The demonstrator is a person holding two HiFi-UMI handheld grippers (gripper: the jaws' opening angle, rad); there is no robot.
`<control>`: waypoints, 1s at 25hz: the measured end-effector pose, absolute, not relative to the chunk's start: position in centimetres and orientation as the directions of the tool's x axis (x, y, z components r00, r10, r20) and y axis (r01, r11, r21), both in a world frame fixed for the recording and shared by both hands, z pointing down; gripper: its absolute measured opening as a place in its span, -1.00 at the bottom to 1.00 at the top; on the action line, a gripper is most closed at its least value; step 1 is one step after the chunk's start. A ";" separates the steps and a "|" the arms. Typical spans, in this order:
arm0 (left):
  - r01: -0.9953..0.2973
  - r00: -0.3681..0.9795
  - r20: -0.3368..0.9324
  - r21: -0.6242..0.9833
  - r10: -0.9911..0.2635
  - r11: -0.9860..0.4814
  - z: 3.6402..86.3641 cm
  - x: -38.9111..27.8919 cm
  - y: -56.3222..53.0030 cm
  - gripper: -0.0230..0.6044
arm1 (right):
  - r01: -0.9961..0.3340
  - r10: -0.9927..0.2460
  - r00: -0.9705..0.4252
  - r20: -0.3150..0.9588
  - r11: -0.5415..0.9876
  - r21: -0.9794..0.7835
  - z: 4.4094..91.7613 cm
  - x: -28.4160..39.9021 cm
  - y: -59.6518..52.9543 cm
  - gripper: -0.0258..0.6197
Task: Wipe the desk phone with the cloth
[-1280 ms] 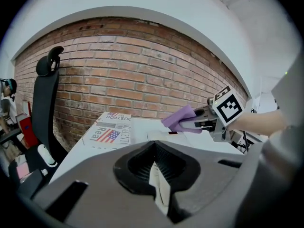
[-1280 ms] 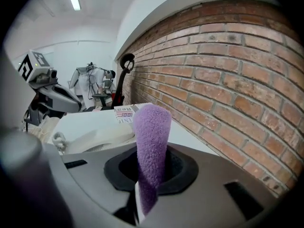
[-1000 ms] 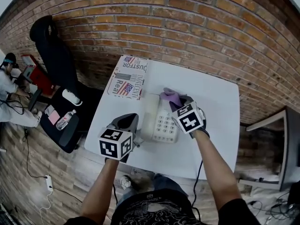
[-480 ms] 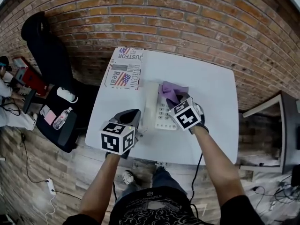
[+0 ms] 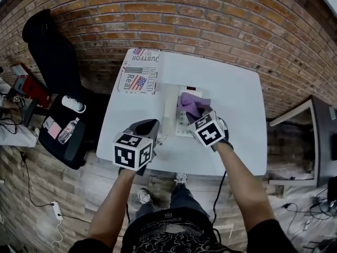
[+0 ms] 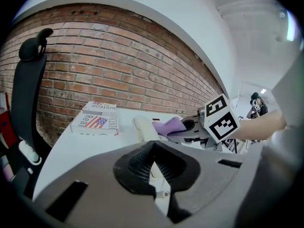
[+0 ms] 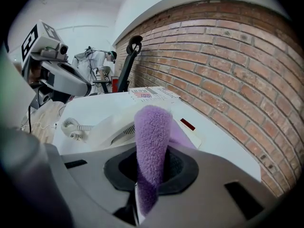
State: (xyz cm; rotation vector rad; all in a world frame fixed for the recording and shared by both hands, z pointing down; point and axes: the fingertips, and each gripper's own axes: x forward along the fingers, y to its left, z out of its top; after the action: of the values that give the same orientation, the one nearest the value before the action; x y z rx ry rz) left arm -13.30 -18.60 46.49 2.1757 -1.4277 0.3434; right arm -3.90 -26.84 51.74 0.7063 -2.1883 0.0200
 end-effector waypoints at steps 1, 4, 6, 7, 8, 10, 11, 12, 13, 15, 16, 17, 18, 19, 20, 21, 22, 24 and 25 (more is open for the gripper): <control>-0.907 0.416 0.472 0.276 -0.777 -0.318 46.5 -13.3 -18.4 -0.91 | -0.495 -0.480 -0.507 0.716 0.842 0.214 51.8 -3.8 -26.6 -0.78; -0.905 0.422 0.473 0.276 -0.773 -0.325 46.6 -13.5 -17.7 -0.91 | -0.496 -0.478 -0.502 0.721 0.842 0.212 52.0 -3.8 -25.7 -0.78; -0.903 0.427 0.473 0.275 -0.771 -0.331 46.7 -13.6 -17.3 -0.91 | -0.497 -0.475 -0.499 0.725 0.842 0.209 52.1 -3.9 -25.0 -0.78; -0.901 0.430 0.474 0.275 -0.769 -0.334 46.7 -13.6 -17.0 -0.91 | -0.499 -0.473 -0.498 0.727 0.842 0.207 52.2 -3.9 -24.7 -0.78; -0.900 0.433 0.474 0.275 -0.767 -0.339 46.7 -13.6 -16.8 -0.91 | -0.502 -0.473 -0.496 0.728 0.841 0.204 52.4 -3.8 -24.3 -0.78; -0.897 0.440 0.472 0.272 -0.764 -0.349 46.6 -13.5 -16.4 -0.91 | -0.509 -0.475 -0.492 0.730 0.837 0.202 52.6 -3.6 -23.7 -0.78; -0.896 0.443 0.471 0.270 -0.763 -0.353 46.6 -13.5 -16.2 -0.91 | -0.513 -0.476 -0.490 0.730 0.835 0.200 52.7 -3.6 -23.4 -0.78; -0.894 0.446 0.471 0.269 -0.761 -0.357 46.5 -13.6 -16.0 -0.91 | -0.517 -0.476 -0.488 0.731 0.833 0.198 52.8 -3.5 -23.1 -0.78; -0.893 0.449 0.471 0.268 -0.759 -0.361 46.5 -13.6 -15.8 -0.91 | -0.521 -0.477 -0.487 0.732 0.831 0.195 52.9 -3.5 -22.9 -0.78; -0.890 0.456 0.473 0.267 -0.754 -0.370 46.6 -13.6 -15.4 -0.91 | -0.530 -0.480 -0.484 0.732 0.826 0.192 53.0 -3.4 -22.4 -0.78; -0.888 0.460 0.473 0.266 -0.752 -0.375 46.6 -13.6 -15.2 -0.91 | -0.534 -0.482 -0.482 0.731 0.824 0.191 53.1 -3.4 -22.2 -0.78; -0.886 0.463 0.474 0.265 -0.749 -0.380 46.6 -13.6 -15.0 -0.91 | -0.537 -0.484 -0.480 0.731 0.821 0.191 53.1 -3.3 -21.9 -0.78; -0.885 0.465 0.474 0.263 -0.747 -0.384 46.6 -13.6 -14.8 -0.91 | -0.541 -0.486 -0.478 0.731 0.819 0.191 53.2 -3.3 -21.7 -0.78; -0.884 0.467 0.475 0.260 -0.746 -0.388 46.6 -13.7 -14.6 -0.91 | -0.544 -0.487 -0.477 0.732 0.817 0.190 53.2 -3.3 -21.5 -0.78; -0.884 0.468 0.476 0.258 -0.745 -0.391 46.7 -13.8 -14.5 -0.91 | -0.547 -0.489 -0.475 0.732 0.815 0.189 53.3 -3.3 -21.2 -0.78; -0.883 0.470 0.477 0.256 -0.743 -0.394 46.7 -13.9 -14.3 -0.91 | -0.551 -0.490 -0.473 0.732 0.813 0.189 53.4 -3.3 -20.9 -0.78; -0.882 0.472 0.477 0.254 -0.741 -0.398 46.8 -14.0 -14.1 -0.91 | -0.554 -0.491 -0.470 0.733 0.811 0.188 53.5 -3.2 -20.7 -0.78; -0.879 0.477 0.477 0.252 -0.738 -0.405 46.8 -14.1 -13.8 -0.91 | -0.560 -0.492 -0.466 0.736 0.807 0.185 53.7 -3.2 -20.1 -0.78; -0.877 0.481 0.476 0.252 -0.736 -0.409 46.7 -14.2 -13.6 -0.91 | -0.562 -0.491 -0.463 0.738 0.807 0.184 53.8 -3.2 -19.8 -0.78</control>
State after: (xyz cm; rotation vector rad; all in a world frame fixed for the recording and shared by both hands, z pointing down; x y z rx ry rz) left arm -14.18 -13.61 46.72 2.2631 -1.3360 0.4016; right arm -3.18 -19.79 53.83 0.7736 -2.1450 0.1066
